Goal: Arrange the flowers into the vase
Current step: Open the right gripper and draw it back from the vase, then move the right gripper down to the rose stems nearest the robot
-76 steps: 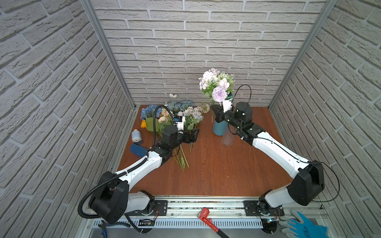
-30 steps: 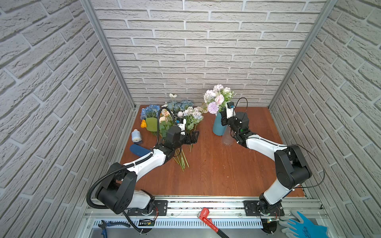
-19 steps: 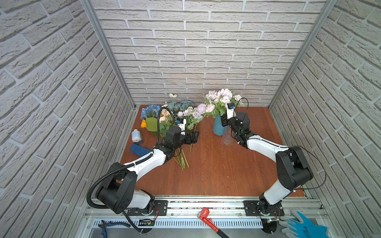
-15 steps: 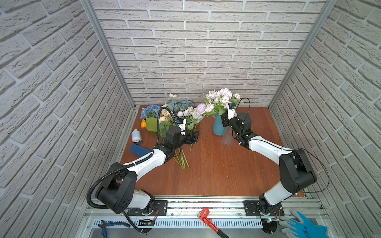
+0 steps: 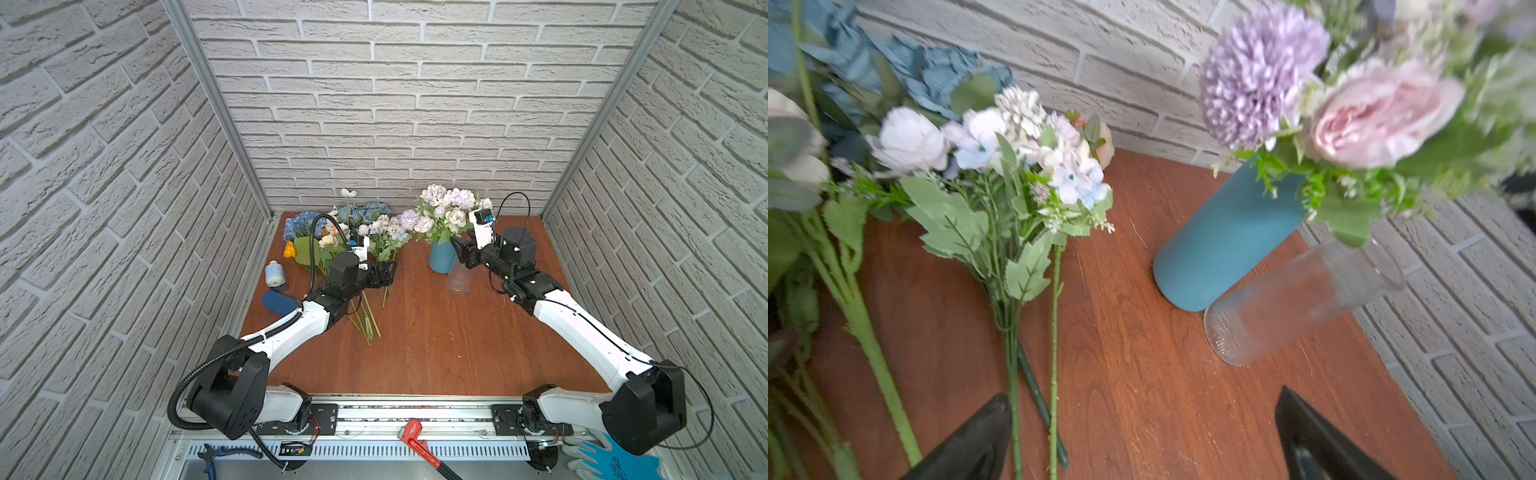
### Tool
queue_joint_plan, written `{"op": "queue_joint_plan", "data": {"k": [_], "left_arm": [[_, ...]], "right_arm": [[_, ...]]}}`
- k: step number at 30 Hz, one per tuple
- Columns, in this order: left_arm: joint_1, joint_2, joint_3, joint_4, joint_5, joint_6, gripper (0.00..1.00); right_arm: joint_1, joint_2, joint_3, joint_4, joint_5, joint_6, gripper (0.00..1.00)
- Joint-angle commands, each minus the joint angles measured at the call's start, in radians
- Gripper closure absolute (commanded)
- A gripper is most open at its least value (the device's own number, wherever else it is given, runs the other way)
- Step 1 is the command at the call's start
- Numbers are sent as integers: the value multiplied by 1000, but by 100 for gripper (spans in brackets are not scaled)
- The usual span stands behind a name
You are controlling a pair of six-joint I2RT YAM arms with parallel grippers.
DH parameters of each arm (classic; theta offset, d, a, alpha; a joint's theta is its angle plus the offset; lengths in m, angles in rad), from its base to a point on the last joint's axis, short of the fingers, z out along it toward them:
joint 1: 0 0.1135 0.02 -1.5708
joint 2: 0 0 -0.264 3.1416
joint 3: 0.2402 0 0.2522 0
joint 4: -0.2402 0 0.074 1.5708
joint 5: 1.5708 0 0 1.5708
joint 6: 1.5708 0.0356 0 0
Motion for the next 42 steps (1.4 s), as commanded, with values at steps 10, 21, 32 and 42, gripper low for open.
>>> {"op": "queue_joint_plan", "data": {"k": [10,21,32,42], "left_arm": [[170,-231,-75,-138,-93,-9,2],[277,-279,-169,-118,-59,-117,2],[284,-277,-199,-156,-107,-108,2],[444,-328,-302,-223,-166,-234,2]], "right_arm": [[217,-73,18,-306,-75,232,39],[402,247,16,-57,74,442,35],[423,527,59,174,52,476,28],[520,724,246,159,-1,470,38]]}}
